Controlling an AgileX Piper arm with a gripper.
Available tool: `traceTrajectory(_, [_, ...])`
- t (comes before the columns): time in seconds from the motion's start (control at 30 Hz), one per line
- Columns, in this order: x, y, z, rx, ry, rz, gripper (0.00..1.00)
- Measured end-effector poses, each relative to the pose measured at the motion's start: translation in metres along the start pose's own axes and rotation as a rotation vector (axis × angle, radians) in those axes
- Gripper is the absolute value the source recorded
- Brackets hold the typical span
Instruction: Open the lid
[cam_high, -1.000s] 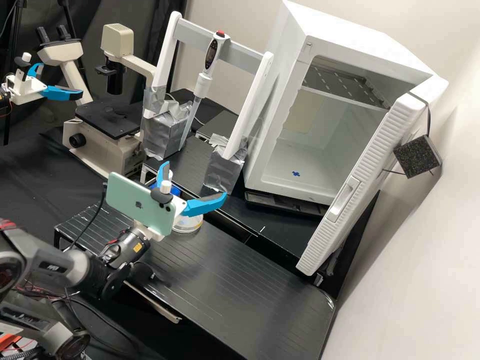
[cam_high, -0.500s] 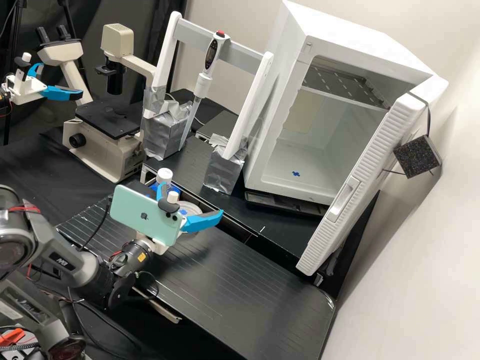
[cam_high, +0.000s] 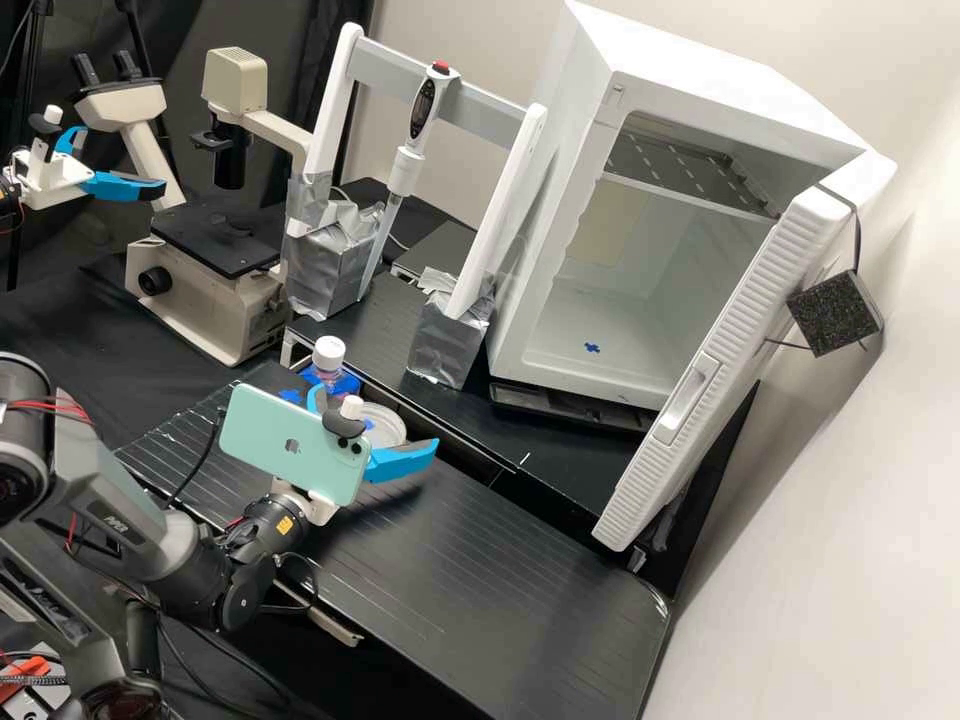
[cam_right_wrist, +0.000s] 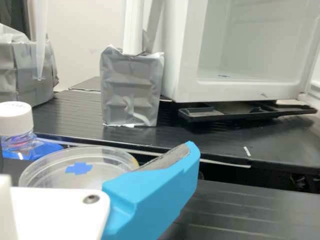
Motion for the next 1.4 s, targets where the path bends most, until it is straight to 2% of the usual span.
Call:
traceTrajectory(0.2, [0.006,-0.009,0.000,-0.005,0.017,-0.050,1.00])
traceTrajectory(0.37, [0.008,-0.009,0.005,0.014,-0.011,-0.041,1.00])
traceTrajectory(0.57, [0.005,-0.004,0.009,0.014,-0.042,-0.008,1.00])
traceTrajectory(0.8, [0.005,-0.003,0.008,0.013,-0.038,-0.003,1.00])
traceTrajectory(0.83, [0.005,-0.004,0.007,0.013,-0.034,-0.006,0.00])
traceTrajectory(1.07, [0.007,-0.007,0.005,0.016,-0.015,-0.026,0.00])
traceTrajectory(1.4, [0.008,-0.007,0.006,0.037,-0.026,-0.007,0.00])
